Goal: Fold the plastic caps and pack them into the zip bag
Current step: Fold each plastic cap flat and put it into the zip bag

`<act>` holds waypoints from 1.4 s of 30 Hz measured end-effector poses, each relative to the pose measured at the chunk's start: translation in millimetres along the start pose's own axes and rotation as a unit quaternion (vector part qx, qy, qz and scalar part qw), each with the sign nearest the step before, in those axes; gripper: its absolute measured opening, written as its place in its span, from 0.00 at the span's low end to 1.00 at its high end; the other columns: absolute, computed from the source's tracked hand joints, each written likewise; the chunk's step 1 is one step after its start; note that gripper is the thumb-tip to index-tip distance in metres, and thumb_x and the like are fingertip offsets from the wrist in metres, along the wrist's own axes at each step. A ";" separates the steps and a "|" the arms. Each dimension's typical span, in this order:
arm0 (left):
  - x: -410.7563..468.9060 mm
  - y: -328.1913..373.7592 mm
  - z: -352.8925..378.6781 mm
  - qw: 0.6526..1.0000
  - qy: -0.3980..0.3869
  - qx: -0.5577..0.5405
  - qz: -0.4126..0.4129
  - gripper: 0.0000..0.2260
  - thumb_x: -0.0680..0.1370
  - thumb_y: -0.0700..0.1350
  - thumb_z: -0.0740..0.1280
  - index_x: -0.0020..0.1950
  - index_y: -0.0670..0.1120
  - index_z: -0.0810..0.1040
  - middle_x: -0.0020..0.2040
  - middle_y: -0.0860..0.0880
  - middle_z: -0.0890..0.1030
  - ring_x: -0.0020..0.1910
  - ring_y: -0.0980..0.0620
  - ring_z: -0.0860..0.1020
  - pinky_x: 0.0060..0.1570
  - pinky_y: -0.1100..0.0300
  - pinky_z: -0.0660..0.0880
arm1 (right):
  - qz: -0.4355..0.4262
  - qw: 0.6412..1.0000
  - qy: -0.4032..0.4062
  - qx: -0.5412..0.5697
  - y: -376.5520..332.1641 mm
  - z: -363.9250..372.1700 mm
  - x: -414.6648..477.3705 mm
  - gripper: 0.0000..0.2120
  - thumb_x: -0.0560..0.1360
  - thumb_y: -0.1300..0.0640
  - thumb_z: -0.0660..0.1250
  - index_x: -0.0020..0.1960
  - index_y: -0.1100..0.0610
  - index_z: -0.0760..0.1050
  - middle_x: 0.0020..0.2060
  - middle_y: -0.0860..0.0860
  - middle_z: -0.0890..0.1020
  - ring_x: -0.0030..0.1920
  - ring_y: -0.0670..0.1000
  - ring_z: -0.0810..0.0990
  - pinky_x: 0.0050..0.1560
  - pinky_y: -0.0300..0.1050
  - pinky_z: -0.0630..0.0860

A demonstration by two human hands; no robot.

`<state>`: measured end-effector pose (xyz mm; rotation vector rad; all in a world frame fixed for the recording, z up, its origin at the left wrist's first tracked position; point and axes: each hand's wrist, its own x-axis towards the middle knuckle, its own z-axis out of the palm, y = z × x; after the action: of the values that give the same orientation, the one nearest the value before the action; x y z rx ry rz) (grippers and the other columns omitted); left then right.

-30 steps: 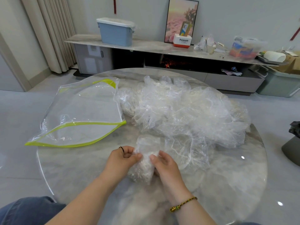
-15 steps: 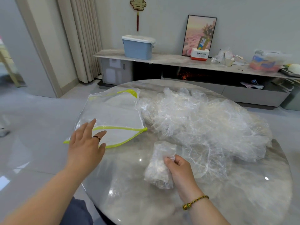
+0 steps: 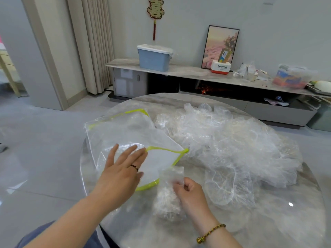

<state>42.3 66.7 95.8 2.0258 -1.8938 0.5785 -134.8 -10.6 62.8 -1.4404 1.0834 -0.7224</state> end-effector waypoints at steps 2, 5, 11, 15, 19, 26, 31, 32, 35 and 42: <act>-2.4 12.8 -3.5 0.999 -0.002 -0.022 0.038 0.25 0.81 0.53 0.47 0.56 0.43 0.81 0.54 0.48 0.82 0.58 0.51 0.69 0.68 0.50 0.48 | -0.004 1.000 -0.004 -0.001 -1.6 6.1 -1.6 0.07 0.75 0.68 0.62 0.38 0.66 0.74 0.30 0.55 0.73 0.31 0.48 0.70 0.30 0.38 0.65; -8.8 26.3 -7.3 0.996 0.002 -0.031 0.088 0.26 0.80 0.56 0.47 0.53 0.47 0.83 0.54 0.54 0.82 0.59 0.53 0.69 0.66 0.50 0.49 | 0.004 1.000 -0.002 0.022 -5.9 10.0 -0.6 0.12 0.74 0.69 0.61 0.34 0.59 0.72 0.25 0.49 0.74 0.26 0.42 0.72 0.27 0.31 0.66; -11.9 8.6 -10.3 0.958 0.098 -0.268 -0.015 0.18 0.78 0.63 0.52 0.47 0.58 0.79 0.51 0.65 0.78 0.57 0.62 0.72 0.65 0.65 0.54 | 0.003 1.000 -0.003 0.000 -6.6 12.0 2.3 0.15 0.75 0.67 0.61 0.32 0.58 0.63 0.26 0.49 0.64 0.27 0.45 0.62 0.26 0.33 0.60; 8.7 -35.7 -8.5 0.855 0.127 -0.355 -0.355 0.11 0.76 0.42 0.66 0.58 0.43 0.78 0.59 0.48 0.74 0.63 0.49 0.70 0.58 0.65 0.62 | 0.018 1.000 -0.009 -0.010 -2.4 14.3 7.0 0.15 0.75 0.66 0.61 0.32 0.57 0.63 0.27 0.51 0.64 0.31 0.49 0.63 0.32 0.41 0.61; 9.6 -87.5 5.0 0.738 0.057 -0.350 -0.575 0.22 0.79 0.45 0.62 0.70 0.40 0.65 0.70 0.40 0.63 0.67 0.40 0.65 0.65 0.53 0.62 | 0.041 0.999 -0.002 -0.020 3.5 18.6 17.1 0.15 0.73 0.69 0.60 0.32 0.57 0.61 0.27 0.50 0.62 0.29 0.48 0.60 0.29 0.39 0.58; 10.5 -134.5 42.7 0.645 0.017 -0.399 -0.652 0.28 0.78 0.47 0.62 0.74 0.38 0.56 0.65 0.37 0.70 0.62 0.38 0.71 0.61 0.52 0.68 | 0.064 0.995 -0.047 -0.064 7.8 41.9 40.2 0.05 0.76 0.64 0.63 0.44 0.65 0.71 0.33 0.54 0.71 0.35 0.49 0.70 0.34 0.40 0.67; 25.3 -158.0 59.2 0.643 0.010 -0.413 -0.645 0.12 0.78 0.44 0.63 0.55 0.35 0.73 0.43 0.37 0.76 0.44 0.39 0.76 0.52 0.52 0.72 | 0.042 0.992 -0.046 -0.108 -3.2 61.0 67.1 0.17 0.75 0.65 0.65 0.32 0.59 0.61 0.28 0.51 0.64 0.24 0.40 0.65 0.26 0.33 0.61; 28.5 -158.9 61.1 0.642 0.016 -0.421 -0.640 0.08 0.78 0.42 0.64 0.41 0.38 0.73 0.35 0.40 0.72 0.36 0.41 0.73 0.46 0.53 0.73 | 0.039 0.989 -0.060 -0.127 -5.5 66.1 72.8 0.14 0.75 0.63 0.65 0.33 0.59 0.64 0.30 0.52 0.66 0.28 0.43 0.66 0.29 0.34 0.62; 30.2 -161.4 71.2 0.609 0.035 -0.471 -0.637 0.14 0.75 0.37 0.67 0.31 0.42 0.70 0.26 0.45 0.71 0.22 0.47 0.71 0.31 0.61 0.71 | 0.051 0.991 -0.062 -0.107 -12.0 82.9 83.7 0.10 0.75 0.61 0.64 0.37 0.59 0.66 0.32 0.54 0.66 0.30 0.46 0.65 0.30 0.39 0.62; 32.4 -150.6 77.8 0.609 0.012 -0.522 -0.597 0.11 0.73 0.37 0.70 0.31 0.40 0.74 0.28 0.44 0.75 0.34 0.47 0.74 0.42 0.56 0.74 | 0.097 0.993 -0.061 -0.037 -28.7 107.1 122.5 0.05 0.75 0.69 0.60 0.41 0.65 0.67 0.28 0.54 0.66 0.16 0.41 0.65 0.18 0.31 0.63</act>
<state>200.1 13.0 51.2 1.7270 -0.1958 -0.7112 14.8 -80.3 54.5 -1.4001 1.1450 -0.4551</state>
